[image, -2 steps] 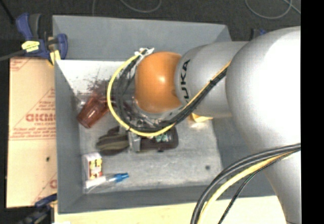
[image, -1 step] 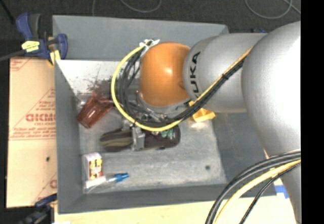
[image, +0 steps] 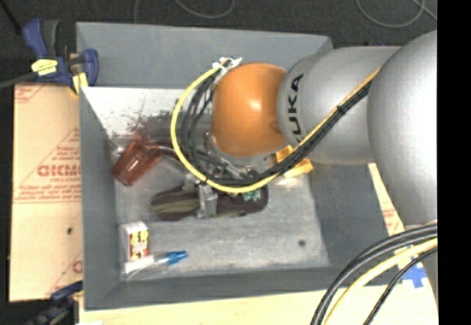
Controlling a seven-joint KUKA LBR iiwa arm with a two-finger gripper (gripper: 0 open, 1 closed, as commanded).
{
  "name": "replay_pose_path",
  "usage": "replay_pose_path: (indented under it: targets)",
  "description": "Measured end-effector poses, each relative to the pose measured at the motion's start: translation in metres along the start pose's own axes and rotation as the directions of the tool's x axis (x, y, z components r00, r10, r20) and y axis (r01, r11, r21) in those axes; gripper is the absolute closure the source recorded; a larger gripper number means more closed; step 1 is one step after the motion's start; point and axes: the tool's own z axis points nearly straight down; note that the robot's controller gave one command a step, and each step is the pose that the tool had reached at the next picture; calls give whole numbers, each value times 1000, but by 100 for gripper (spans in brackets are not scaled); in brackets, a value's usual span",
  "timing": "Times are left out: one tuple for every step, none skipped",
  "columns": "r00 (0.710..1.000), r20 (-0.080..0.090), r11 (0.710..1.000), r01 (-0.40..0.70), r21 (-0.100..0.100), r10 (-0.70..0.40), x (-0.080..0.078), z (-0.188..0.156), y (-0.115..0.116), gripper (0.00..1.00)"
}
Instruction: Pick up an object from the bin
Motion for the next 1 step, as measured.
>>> replay_pose_path:
  targets:
    - [996, -14, 996, 93, -3, -93, 7, -137, -16, 100]
